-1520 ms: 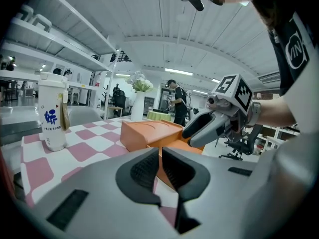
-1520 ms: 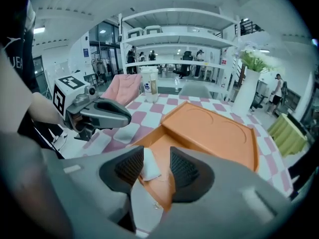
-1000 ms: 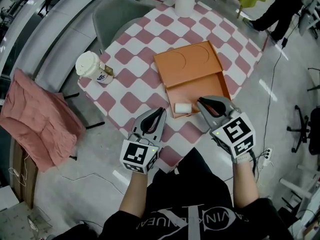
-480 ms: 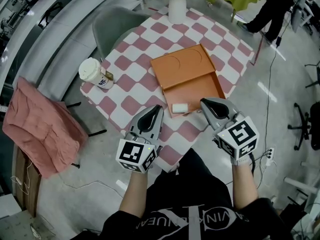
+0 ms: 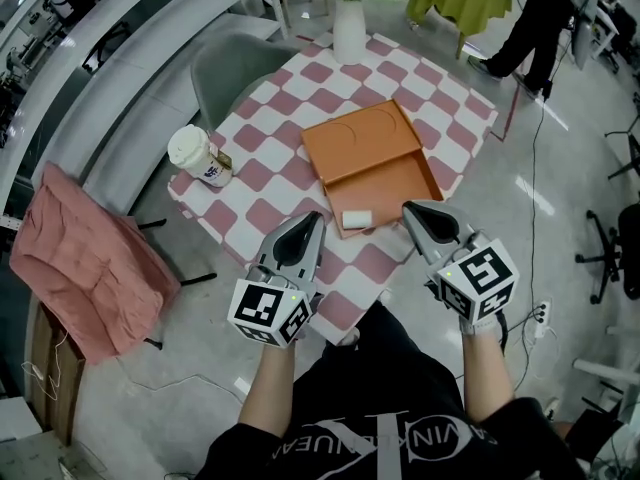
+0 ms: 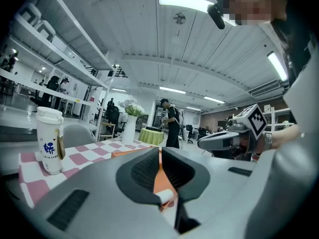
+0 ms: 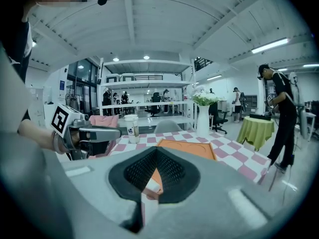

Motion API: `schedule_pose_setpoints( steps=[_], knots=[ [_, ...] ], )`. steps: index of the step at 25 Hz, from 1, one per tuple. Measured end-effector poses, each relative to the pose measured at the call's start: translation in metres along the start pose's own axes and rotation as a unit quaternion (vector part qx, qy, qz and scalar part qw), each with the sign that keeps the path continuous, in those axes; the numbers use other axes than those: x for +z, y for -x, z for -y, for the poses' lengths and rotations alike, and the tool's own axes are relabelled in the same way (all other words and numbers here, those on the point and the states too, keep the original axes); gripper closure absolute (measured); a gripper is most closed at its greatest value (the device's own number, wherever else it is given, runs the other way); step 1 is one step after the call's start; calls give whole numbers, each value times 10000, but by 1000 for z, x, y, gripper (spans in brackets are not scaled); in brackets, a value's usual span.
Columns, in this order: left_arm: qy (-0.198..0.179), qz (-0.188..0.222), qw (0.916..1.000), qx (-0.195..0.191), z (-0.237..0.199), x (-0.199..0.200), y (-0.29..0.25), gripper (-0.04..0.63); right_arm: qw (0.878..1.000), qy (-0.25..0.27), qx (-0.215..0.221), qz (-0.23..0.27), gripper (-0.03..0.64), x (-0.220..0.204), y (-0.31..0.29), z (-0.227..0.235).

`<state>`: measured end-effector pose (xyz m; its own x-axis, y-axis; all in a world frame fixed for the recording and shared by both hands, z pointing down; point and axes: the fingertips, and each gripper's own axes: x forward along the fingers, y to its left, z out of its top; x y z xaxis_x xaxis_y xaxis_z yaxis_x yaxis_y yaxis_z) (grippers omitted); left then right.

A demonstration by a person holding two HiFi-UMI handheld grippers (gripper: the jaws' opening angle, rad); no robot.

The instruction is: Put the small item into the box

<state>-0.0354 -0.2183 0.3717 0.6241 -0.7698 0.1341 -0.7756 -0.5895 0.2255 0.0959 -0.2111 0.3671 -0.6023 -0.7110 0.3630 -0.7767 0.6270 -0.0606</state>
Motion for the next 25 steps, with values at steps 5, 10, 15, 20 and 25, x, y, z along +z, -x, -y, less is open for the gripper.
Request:
schedule_pose_setpoints(
  steps=[5,10,15,20,25],
  knots=[
    [-112,55,9999,0,5,7,6,575,9997,-63,-130,221,611,7,12,-2],
    [-222,112,9997,12,9,15,12,575,9985,-166,-252,448,611,14,24,-4],
    [-304,224,9993,29,11,24,15,575,9972,-175,-405,609,611,18,34,-4],
    [-331,328,9989,3,15,31,21,575,9959,-170,-486,747,611,26,43,-7],
    [-372,335,9987,-53,19,31,26,575,9947,-198,-583,818,611,27,49,-11]
  ],
)
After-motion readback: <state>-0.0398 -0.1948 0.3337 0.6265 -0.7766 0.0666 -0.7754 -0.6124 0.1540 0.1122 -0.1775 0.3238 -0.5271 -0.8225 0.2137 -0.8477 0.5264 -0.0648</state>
